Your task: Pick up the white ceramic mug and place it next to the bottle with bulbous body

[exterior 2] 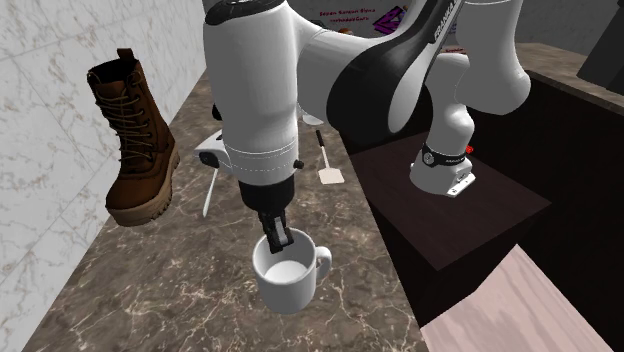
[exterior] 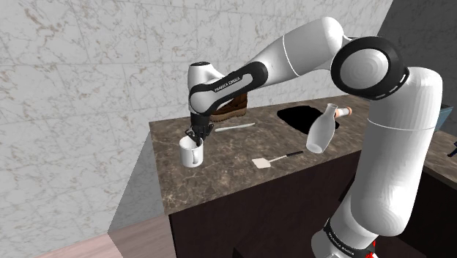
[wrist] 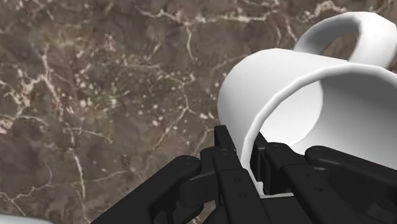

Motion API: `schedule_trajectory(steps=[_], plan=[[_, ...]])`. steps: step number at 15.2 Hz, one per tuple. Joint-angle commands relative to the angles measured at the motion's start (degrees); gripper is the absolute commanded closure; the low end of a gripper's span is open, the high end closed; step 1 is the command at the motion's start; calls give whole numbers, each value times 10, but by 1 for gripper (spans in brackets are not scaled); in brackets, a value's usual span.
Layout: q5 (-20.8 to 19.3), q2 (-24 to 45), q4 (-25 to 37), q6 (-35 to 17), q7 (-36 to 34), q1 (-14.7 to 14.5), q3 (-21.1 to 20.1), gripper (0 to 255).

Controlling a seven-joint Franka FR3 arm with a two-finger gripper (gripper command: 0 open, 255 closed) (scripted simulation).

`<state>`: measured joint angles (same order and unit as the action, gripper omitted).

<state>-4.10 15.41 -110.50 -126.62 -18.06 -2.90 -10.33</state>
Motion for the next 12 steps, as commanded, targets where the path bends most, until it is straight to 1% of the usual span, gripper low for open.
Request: schedule_trajectory(steps=[1,5,12], plan=[[0,0,0,0,0,0,0,255],[0,0,0,0,0,0,0,255],[7,-24,24,47,5,1,-2,255]])
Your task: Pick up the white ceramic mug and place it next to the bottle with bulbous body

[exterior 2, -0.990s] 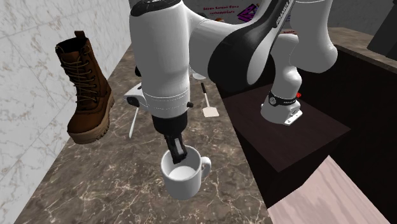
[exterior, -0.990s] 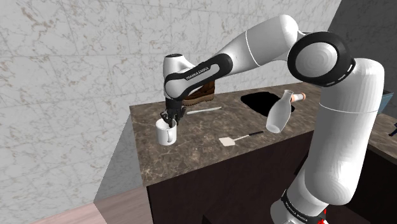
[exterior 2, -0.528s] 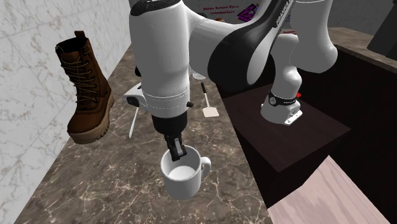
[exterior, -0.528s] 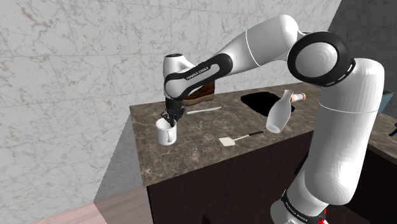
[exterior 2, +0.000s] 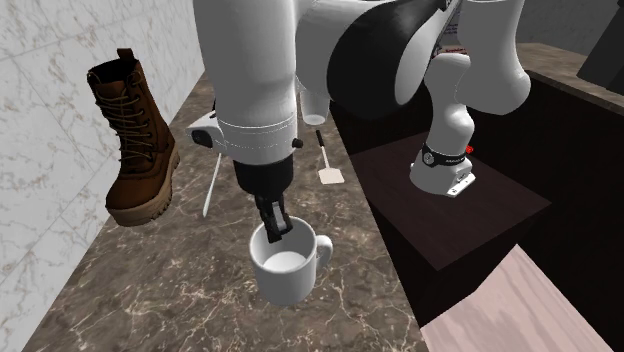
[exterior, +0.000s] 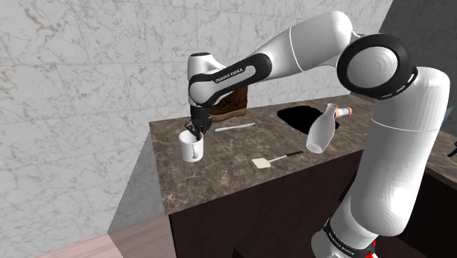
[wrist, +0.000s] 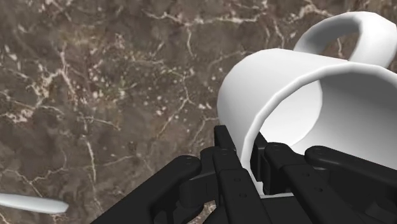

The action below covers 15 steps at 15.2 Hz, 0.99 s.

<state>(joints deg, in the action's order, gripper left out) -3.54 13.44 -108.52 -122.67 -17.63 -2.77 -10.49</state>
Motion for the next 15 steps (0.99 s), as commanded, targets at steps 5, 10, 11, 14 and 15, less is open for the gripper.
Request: schedule_trajectory(steps=[5,10,11,14,15], plan=[[5,-18,25,43,3,1,-1,255],[8,-29,49,78,5,1,-2,255],[8,-31,55,85,6,1,-2,255],[10,-36,71,107,7,1,-2,255],[10,-38,77,114,7,1,-3,255]])
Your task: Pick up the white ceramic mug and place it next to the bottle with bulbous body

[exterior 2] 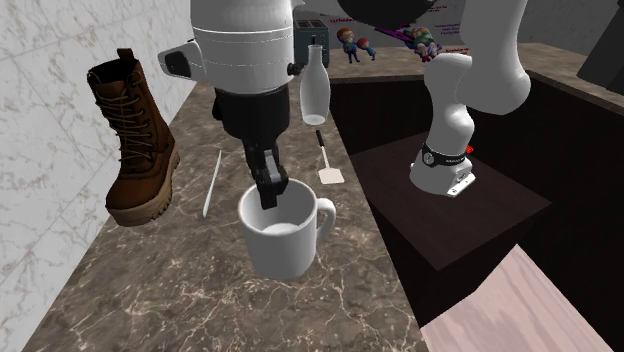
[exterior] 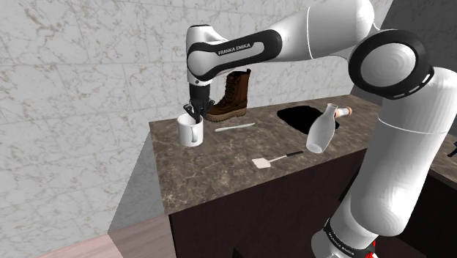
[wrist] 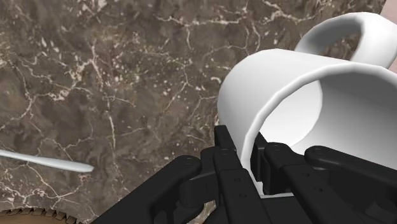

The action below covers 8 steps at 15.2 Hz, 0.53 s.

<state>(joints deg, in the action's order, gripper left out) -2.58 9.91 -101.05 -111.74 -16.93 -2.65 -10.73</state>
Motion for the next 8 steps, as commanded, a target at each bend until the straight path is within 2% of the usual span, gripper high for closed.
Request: schedule_trajectory(steps=[1,8], plan=[[1,-4,8,12,1,0,0,255],[3,-10,55,64,2,0,-1,255]])
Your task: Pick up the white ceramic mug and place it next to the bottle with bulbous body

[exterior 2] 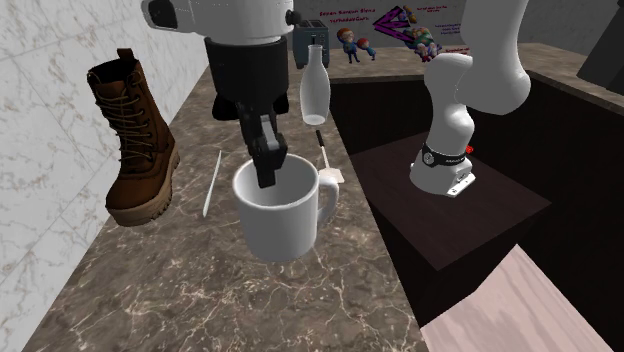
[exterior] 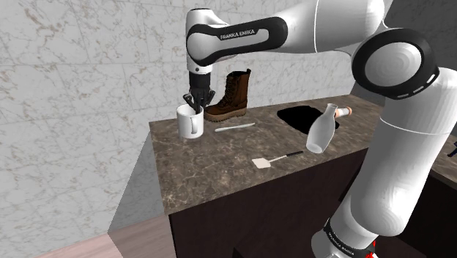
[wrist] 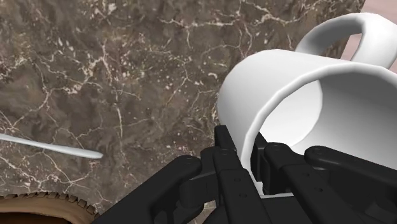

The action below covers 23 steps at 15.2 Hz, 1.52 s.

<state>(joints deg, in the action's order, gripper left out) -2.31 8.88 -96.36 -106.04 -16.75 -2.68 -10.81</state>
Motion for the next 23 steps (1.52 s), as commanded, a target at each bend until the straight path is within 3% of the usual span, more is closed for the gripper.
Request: schedule_trajectory(steps=[1,23], plan=[[0,0,15,15,1,0,0,255],[-6,33,231,199,0,-7,-3,255]])
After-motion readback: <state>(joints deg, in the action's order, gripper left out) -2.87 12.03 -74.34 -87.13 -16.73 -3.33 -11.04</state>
